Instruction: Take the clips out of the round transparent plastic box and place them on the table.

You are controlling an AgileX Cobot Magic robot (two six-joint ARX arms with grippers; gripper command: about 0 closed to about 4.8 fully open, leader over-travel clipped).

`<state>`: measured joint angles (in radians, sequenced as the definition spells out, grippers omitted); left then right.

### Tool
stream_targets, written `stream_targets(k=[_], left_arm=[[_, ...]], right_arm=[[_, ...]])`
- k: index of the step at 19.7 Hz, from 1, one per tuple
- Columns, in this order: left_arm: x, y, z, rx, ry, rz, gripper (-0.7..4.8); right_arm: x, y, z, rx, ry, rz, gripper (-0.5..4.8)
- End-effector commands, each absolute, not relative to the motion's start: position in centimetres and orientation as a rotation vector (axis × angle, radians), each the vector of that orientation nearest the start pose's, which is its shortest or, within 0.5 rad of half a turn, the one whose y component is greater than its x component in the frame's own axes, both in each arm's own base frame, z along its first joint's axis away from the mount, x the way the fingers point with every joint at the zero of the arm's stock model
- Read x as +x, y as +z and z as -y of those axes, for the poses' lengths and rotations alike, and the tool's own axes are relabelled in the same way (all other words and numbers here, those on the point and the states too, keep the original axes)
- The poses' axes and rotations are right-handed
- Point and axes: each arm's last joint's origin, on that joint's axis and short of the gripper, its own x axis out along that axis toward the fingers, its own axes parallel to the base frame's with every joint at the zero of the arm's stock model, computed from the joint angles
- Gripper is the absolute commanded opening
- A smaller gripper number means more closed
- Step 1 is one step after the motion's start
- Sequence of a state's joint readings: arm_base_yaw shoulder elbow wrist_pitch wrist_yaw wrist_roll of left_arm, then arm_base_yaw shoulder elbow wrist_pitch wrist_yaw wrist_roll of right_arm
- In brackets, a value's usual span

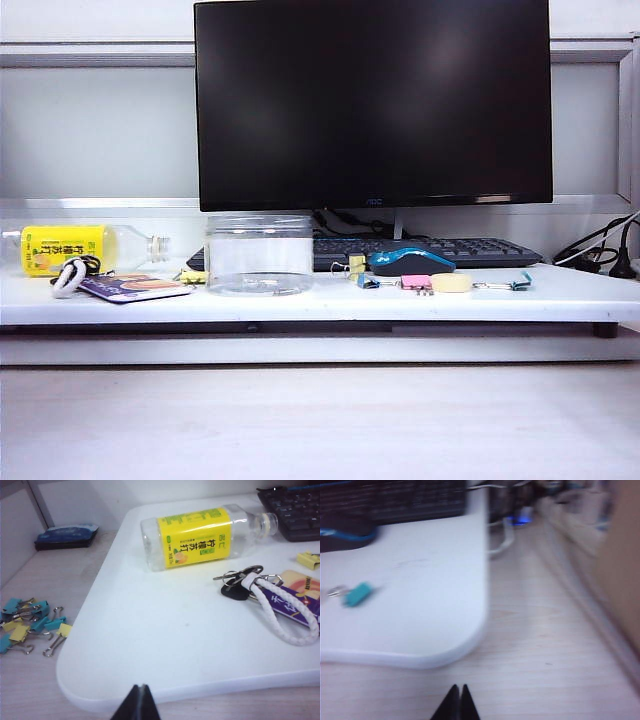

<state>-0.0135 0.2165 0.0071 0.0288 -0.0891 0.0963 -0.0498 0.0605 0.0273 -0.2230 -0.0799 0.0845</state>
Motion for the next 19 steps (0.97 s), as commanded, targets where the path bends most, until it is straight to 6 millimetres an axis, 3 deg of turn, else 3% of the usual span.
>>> stream_targets(k=[1,19], left_arm=[[10.95,15.08,-0.1,0.104,0.067,-0.176,-0.05],[10.95,15.08,-0.1,0.104,0.067,-0.176,-0.05]], right_arm=[[9.62,14.8,0.35,0.101,0.01,-0.234,-0.05],[9.45,15.18,0.34,0.098,0.012,-0.186,-0.05]])
